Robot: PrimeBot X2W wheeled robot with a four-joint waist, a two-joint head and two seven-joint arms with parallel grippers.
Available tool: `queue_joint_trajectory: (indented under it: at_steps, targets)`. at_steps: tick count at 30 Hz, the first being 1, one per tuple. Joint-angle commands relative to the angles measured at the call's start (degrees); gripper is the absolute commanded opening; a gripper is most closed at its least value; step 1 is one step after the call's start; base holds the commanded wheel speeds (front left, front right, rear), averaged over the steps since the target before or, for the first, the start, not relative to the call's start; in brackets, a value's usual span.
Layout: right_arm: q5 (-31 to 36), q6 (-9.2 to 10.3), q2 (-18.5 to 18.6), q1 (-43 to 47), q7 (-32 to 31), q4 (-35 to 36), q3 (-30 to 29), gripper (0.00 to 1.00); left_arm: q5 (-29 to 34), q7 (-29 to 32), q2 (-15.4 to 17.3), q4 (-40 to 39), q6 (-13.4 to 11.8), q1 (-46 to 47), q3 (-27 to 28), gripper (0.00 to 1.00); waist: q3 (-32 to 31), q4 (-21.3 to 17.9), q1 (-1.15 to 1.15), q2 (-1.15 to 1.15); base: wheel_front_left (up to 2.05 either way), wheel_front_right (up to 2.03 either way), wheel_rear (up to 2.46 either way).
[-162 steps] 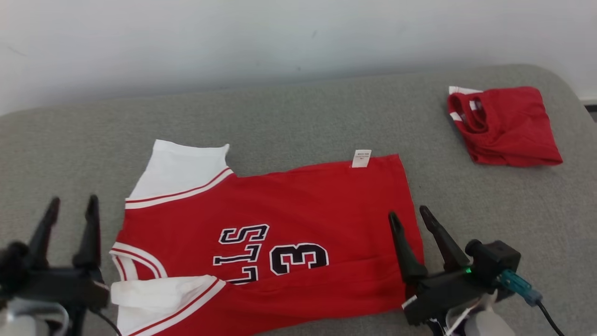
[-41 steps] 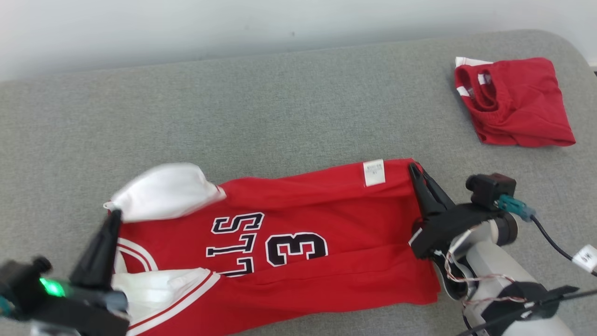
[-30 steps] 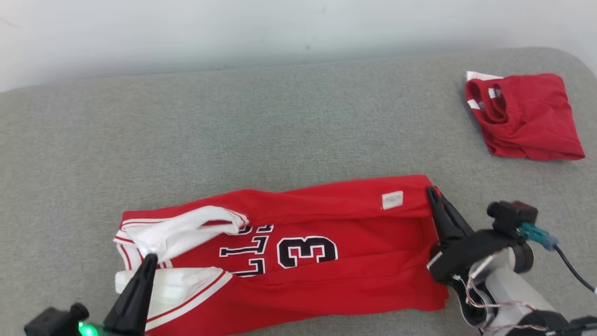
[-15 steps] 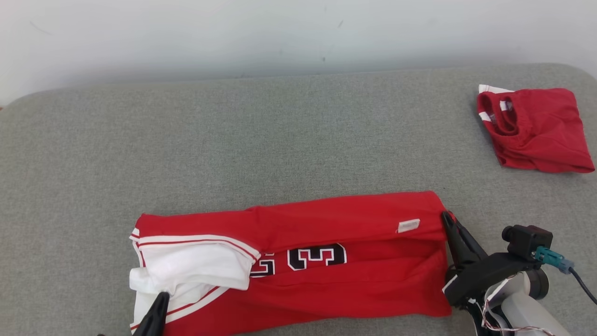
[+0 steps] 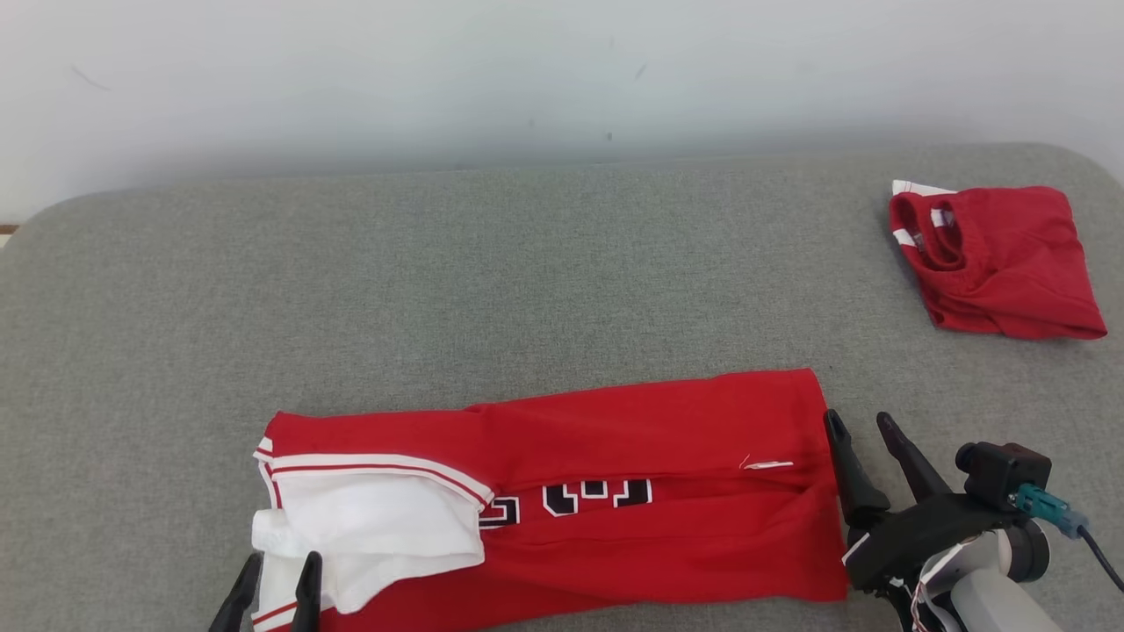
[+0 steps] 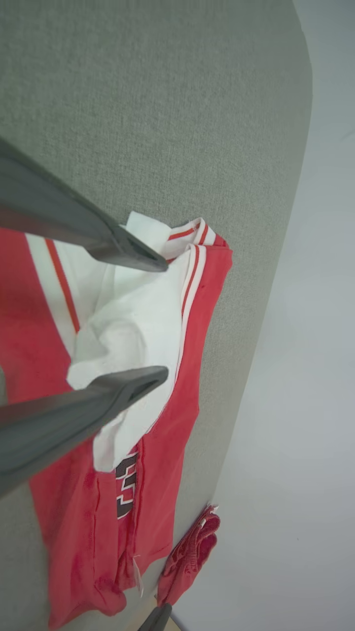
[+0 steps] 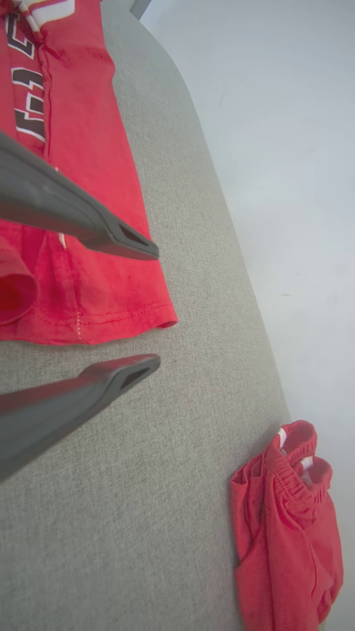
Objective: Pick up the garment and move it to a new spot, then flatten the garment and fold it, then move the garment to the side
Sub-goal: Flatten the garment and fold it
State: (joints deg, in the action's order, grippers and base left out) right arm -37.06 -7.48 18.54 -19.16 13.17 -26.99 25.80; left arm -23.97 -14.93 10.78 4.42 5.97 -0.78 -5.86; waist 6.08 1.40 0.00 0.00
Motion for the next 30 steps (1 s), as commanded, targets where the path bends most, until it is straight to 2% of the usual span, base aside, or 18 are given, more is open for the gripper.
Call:
queue_joint_trajectory:
  at_steps: [1, 17, 22, 30]
  targets:
    - [0.8, -0.02, -0.3, 0.7, 0.4, 0.4, -0.4, 1.0, 1.2, -0.2, -0.3, -0.4, 0.1, -1.0, 0.6, 1.0, -0.2, 0.2, 0.0, 0.0, 0.0, 0.0, 0.0]
    - [9.0, -0.02, -3.9, 3.8, -2.0, -0.7, -8.6, 1.0, 10.1, -0.2, -6.5, -7.8, -1.5, -2.6, 11.9, 1.0, -1.6, 0.7, 0.0, 0.0, 0.0, 0.0, 0.0]
    - [10.5, -0.02, -5.8, 3.5, -3.5, -2.4, -10.3, 1.0, 10.8, -0.2, -7.2, -8.1, -1.1, -2.8, 12.7, 1.0, -1.9, 1.0, 0.0, 0.0, 0.0, 0.0, 0.0]
    - [13.3, -0.02, -8.2, 0.9, -4.7, -8.8, -12.3, 1.0, 11.1, -0.2, -7.8, -8.2, -0.6, -2.6, 12.8, 1.0, -2.2, 2.2, 0.0, 0.0, 0.0, 0.0, 0.0]
